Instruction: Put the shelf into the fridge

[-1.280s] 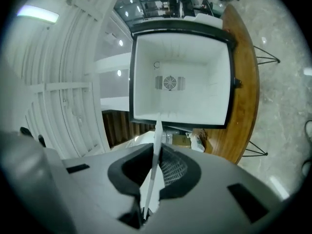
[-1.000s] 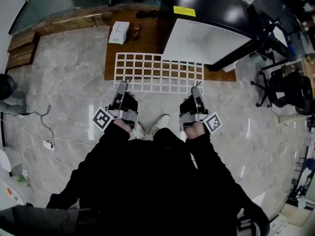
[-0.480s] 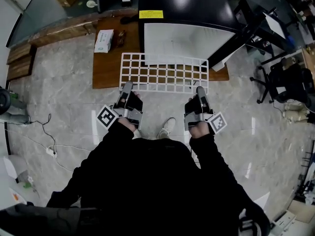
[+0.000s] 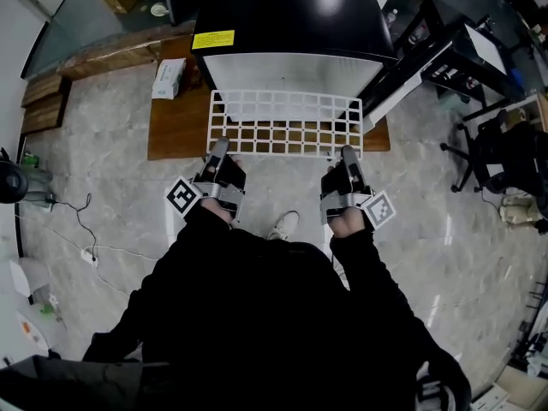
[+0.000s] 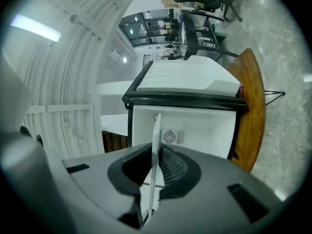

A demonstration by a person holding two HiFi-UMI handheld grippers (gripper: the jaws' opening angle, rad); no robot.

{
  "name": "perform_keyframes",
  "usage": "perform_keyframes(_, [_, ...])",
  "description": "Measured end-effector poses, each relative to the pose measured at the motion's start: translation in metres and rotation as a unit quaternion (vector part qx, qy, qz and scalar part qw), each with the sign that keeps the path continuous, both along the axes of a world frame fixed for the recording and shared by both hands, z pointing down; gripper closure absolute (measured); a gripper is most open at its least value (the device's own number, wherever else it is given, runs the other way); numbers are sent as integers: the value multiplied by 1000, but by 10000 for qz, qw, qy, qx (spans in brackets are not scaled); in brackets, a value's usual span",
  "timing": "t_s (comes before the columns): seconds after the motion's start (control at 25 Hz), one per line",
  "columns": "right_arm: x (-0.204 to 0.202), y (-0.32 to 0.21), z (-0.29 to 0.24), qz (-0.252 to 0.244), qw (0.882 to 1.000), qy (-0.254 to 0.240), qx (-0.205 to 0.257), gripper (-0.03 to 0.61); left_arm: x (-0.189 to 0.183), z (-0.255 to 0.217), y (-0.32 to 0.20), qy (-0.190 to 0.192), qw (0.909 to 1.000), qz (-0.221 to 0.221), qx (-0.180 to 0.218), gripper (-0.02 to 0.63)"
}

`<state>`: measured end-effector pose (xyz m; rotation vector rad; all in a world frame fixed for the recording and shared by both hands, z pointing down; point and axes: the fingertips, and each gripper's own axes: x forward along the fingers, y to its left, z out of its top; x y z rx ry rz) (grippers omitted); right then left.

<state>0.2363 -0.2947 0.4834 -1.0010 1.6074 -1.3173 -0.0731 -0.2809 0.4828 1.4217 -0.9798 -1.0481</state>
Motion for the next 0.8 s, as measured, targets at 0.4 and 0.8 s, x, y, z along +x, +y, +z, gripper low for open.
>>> perform_keyframes(0.4, [18, -41, -8, -238, 9996, -163, -69, 545, 17, -11, -40, -155, 9998, -127, -98, 583])
perform_keyframes(0.8, [9, -63, -8, -327, 9993, -186, -29, 543, 10, -2, -55, 1, 9995, -245, -181, 583])
